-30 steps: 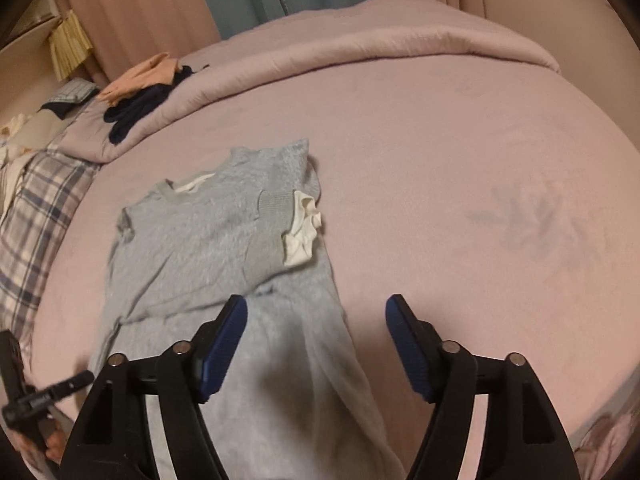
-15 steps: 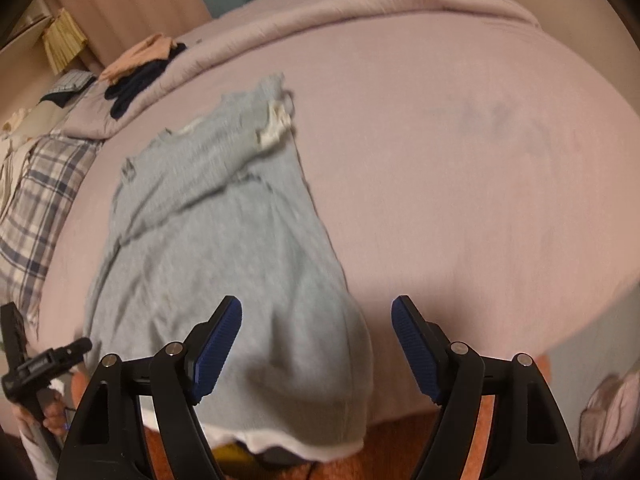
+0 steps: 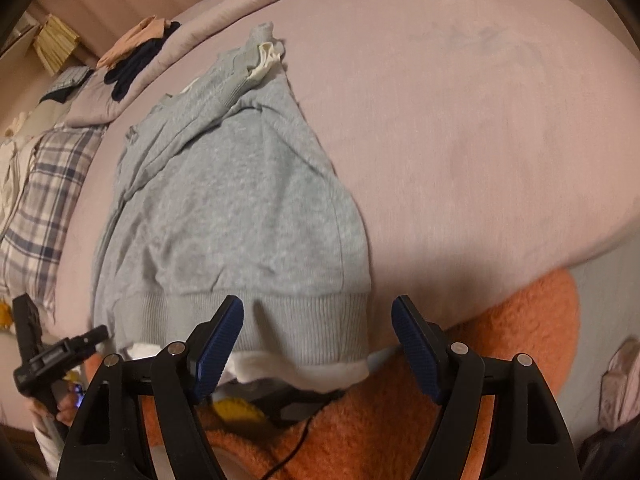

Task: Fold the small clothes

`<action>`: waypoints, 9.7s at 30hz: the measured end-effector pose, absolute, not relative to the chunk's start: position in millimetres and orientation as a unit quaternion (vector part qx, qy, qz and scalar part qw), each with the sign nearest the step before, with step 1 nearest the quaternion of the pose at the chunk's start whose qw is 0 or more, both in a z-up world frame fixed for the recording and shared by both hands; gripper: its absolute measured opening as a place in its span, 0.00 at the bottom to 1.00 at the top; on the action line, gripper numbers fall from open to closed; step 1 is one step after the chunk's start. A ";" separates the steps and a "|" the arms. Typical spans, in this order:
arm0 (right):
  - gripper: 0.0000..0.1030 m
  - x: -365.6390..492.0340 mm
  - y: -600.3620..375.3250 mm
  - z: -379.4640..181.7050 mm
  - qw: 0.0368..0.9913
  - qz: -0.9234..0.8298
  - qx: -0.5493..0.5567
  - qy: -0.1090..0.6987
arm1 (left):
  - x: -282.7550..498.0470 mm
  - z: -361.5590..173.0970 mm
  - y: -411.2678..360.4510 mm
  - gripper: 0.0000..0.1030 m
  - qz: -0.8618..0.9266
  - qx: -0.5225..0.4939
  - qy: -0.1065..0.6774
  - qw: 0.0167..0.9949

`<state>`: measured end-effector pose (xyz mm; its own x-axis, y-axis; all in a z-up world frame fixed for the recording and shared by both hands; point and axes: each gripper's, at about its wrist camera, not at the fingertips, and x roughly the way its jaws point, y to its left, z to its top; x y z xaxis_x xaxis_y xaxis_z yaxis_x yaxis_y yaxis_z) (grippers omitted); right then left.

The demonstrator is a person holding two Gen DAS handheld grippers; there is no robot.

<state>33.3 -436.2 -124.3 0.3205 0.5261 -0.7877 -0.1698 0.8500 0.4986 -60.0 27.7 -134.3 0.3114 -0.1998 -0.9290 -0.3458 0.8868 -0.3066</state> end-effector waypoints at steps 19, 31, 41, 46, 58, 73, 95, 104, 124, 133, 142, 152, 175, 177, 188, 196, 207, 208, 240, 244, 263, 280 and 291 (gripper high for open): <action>0.24 28.4 -423.5 -133.1 0.786 0.265 0.160 0.535 | -72.9 -131.8 26.3 0.26 -0.003 -0.285 0.564 0.775; 0.20 16.9 -427.8 -81.6 0.804 0.323 0.185 0.464 | -84.0 -41.9 9.0 0.20 -0.043 -0.240 0.474 0.846; 0.19 10.0 -430.8 -35.4 0.823 0.371 0.190 0.386 | -99.3 4.7 1.8 0.19 -0.057 -0.194 0.424 0.883; 0.19 5.5 -431.4 -25.2 0.822 0.385 0.194 0.372 | -94.2 13.7 1.5 0.19 -0.061 -0.192 0.418 0.886; 0.19 -6.8 -441.7 2.2 0.836 0.392 0.200 0.329 | -101.7 44.9 6.1 0.19 -0.072 -0.167 0.392 0.902; 0.19 14.6 -429.3 -6.1 0.838 0.372 0.200 0.346 | -71.3 33.0 6.9 0.19 -0.055 -0.167 0.406 0.897; 0.19 38.1 -414.7 -10.8 0.837 0.350 0.198 0.370 | -52.4 20.0 16.1 0.19 -0.035 -0.179 0.418 0.890; 0.19 40.7 -408.5 -7.4 0.840 0.347 0.194 0.370 | -44.6 18.7 20.2 0.19 -0.025 -0.180 0.418 0.890; 0.19 46.1 -402.0 -4.5 0.843 0.337 0.197 0.371 | -34.7 14.2 23.8 0.20 -0.020 -0.182 0.420 0.889; 0.19 50.7 -401.1 -3.5 0.844 0.334 0.199 0.369 | -30.2 12.3 24.8 0.20 -0.018 -0.185 0.423 0.887; 0.19 54.6 -399.3 -3.6 0.845 0.330 0.199 0.371 | -27.6 10.9 25.7 0.20 -0.018 -0.187 0.421 0.887; 0.19 55.6 -395.8 -4.5 0.848 0.323 0.196 0.373 | -22.3 9.3 27.1 0.20 -0.017 -0.185 0.423 0.887; 0.19 69.8 -382.3 -11.2 0.851 0.309 0.191 0.379 | -8.7 1.6 37.7 0.21 0.007 -0.194 0.423 0.885; 0.19 70.5 -382.1 -10.9 0.851 0.309 0.191 0.379 | -8.2 1.1 38.1 0.21 0.010 -0.192 0.423 0.885; 0.19 72.7 -377.2 -11.9 0.856 0.296 0.183 0.381 | 2.9 -5.9 34.5 0.21 0.025 -0.180 0.429 0.885; 0.19 83.7 -366.4 -15.7 0.862 0.279 0.163 0.391 | 18.2 -20.1 37.0 0.21 0.040 -0.178 0.445 0.877; 0.19 102.7 -354.2 -26.5 0.856 0.262 0.157 0.418 | 44.0 -40.6 42.7 0.21 0.059 -0.177 0.465 0.866; 0.19 104.2 -352.4 -27.0 0.856 0.260 0.155 0.420 | 46.0 -42.7 43.4 0.21 0.060 -0.177 0.467 0.864; 0.19 146.1 -344.4 -72.0 0.836 0.220 0.143 0.481 | 89.8 -97.5 57.4 0.23 0.096 -0.174 0.520 0.830; 0.20 145.9 -345.7 -71.8 0.834 0.221 0.146 0.484 | 90.7 -98.3 57.1 0.24 0.097 -0.172 0.523 0.829; 0.60 112.4 -386.4 -34.0 0.858 0.215 0.188 0.427 | 46.0 -50.0 51.0 0.74 0.066 -0.204 0.479 0.851; 0.45 118.5 -358.3 -71.1 0.829 0.244 0.194 0.464 | 52.3 -100.2 48.1 0.30 0.047 -0.253 0.515 0.817; 0.07 113.3 -378.1 -51.0 0.838 0.262 0.238 0.415 | 61.1 -51.6 52.2 0.15 0.008 -0.260 0.451 0.854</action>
<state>113.3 -378.1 -51.0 0.5190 0.6367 -0.5703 -0.2419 0.7493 0.6165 61.1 52.2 -51.6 0.5936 -0.2218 -0.7736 -0.2478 0.8642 -0.4379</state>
